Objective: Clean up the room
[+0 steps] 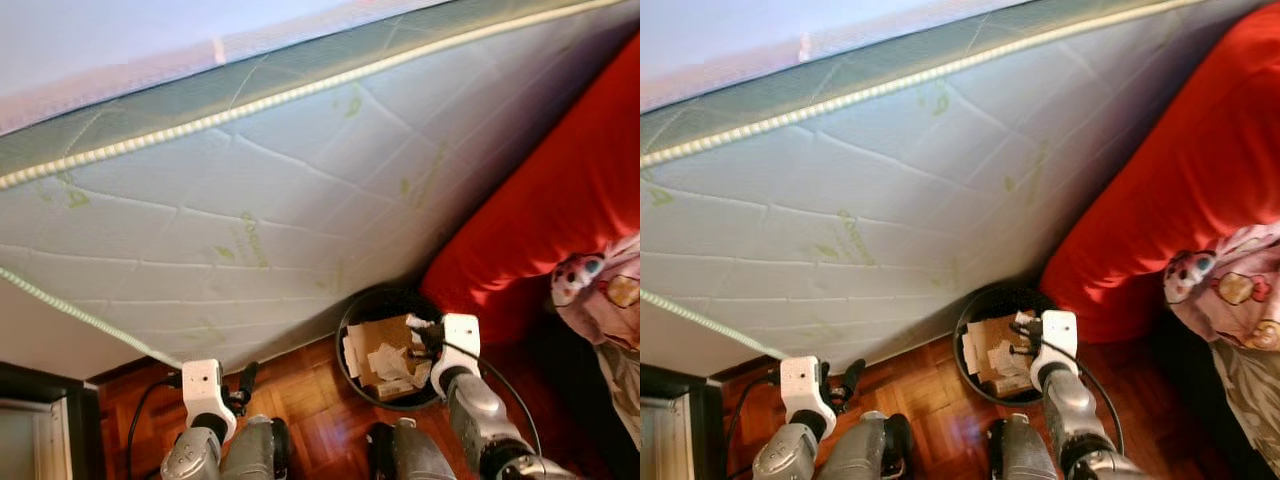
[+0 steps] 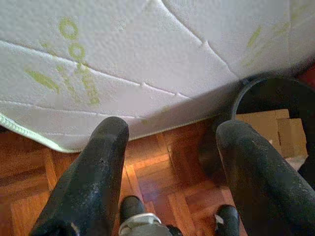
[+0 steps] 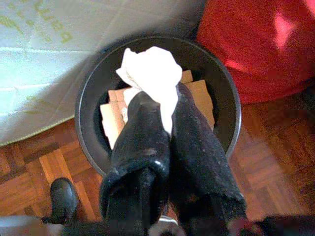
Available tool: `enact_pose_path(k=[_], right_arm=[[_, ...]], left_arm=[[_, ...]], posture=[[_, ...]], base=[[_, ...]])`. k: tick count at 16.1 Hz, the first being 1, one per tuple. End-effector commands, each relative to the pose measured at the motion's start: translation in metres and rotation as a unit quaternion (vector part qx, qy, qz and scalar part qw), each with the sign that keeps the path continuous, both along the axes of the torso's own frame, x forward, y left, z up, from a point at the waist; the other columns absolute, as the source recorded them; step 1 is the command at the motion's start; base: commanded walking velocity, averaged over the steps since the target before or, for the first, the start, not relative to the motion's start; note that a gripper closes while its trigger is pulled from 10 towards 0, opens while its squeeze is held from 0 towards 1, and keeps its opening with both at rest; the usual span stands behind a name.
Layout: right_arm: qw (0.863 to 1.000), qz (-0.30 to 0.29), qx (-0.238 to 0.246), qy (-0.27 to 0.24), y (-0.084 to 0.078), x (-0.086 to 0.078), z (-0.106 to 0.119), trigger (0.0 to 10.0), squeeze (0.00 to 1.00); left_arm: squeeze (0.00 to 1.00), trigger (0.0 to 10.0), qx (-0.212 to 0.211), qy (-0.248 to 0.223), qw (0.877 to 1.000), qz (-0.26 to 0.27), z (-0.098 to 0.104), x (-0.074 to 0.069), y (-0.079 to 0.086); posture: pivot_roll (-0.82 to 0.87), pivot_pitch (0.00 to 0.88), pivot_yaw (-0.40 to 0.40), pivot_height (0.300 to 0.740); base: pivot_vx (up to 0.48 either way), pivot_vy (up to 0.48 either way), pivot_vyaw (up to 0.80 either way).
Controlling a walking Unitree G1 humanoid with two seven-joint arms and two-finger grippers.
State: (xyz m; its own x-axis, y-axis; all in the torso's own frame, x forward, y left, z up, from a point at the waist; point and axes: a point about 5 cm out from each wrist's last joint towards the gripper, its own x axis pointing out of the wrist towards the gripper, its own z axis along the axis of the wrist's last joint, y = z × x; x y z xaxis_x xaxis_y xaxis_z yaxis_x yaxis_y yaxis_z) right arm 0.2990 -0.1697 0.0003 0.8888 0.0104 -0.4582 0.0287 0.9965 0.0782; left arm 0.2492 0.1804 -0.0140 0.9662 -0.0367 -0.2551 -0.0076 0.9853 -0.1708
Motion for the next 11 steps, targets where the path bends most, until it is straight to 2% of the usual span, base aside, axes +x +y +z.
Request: enact_pose_path(k=[1,2,4,7,8,11], right_arm=[[0.999,-0.002,-0.003,0.031,-0.002,-0.009,-0.01,10.0,0.0],[0.999,-0.003,-0.005,0.032,-0.003,-0.008,-0.009,10.0,0.0],[1.0,-0.004,-0.017,0.023,-0.007,0.001,-0.001,10.0,0.0],[1.0,-0.01,-0.024,0.008,-0.012,0.009,0.008,10.0,0.0],[1.0,-0.009,-0.028,-0.006,-0.013,0.016,0.016,10.0,0.0],[1.0,-0.005,-0.027,-0.016,-0.011,0.022,0.023,10.0,0.0]], left_arm=[[0.0,10.0,-0.006,0.001,1.0,0.001,-0.003,-0.007,0.0],[0.0,10.0,-0.006,-0.007,1.0,-0.001,-0.001,-0.006,-0.001],[0.0,10.0,-0.007,-0.049,0.999,0.002,0.017,0.0,-0.004],[0.0,10.0,-0.008,-0.082,0.997,0.004,0.036,-0.006,-0.009],[0.0,10.0,-0.007,-0.097,0.995,0.011,0.046,-0.011,-0.01],[0.0,10.0,-0.005,-0.1,0.995,0.017,0.056,-0.019,-0.01]], posture=[[0.08,0.382,0.037,0.665],[0.09,0.388,0.036,0.665],[0.11,0.438,0.03,0.665],[0.11,0.473,0.022,0.665],[0.13,0.508,0.016,0.665],[0.13,0.534,0.01,0.665]], base=[[0.0,0.0,0.0],[0.0,0.0,0.0],[0.0,0.0,0.0],[0.0,0.0,0.0],[0.0,0.0,0.0],[0.0,0.0,0.0]])
